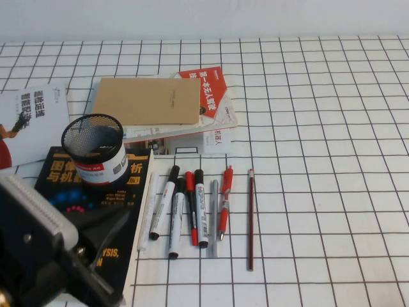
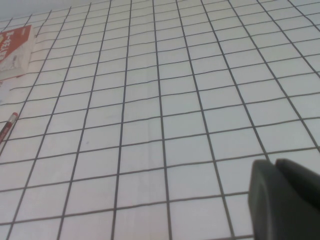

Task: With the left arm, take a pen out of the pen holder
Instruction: 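Take a marker out of the pen holder and lay it on the table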

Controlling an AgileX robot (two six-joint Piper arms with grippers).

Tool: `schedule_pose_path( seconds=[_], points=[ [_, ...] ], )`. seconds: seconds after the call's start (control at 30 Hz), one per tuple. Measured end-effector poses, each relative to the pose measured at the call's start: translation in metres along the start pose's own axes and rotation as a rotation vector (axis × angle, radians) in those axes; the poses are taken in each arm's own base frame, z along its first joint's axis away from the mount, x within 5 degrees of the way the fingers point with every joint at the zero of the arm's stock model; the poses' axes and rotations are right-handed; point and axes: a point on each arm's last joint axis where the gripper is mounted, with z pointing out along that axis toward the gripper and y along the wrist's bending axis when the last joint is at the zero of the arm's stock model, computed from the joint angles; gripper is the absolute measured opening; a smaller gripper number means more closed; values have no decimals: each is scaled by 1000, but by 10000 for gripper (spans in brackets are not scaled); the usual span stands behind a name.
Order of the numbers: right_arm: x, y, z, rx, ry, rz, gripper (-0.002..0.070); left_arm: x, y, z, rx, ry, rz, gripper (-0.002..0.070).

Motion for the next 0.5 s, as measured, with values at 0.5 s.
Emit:
schedule_pose_path(
  seconds=[0.5],
  points=[
    [0, 0, 0, 0, 0, 0, -16, 57, -8, -39, -16, 30, -70, -3]
  ],
)
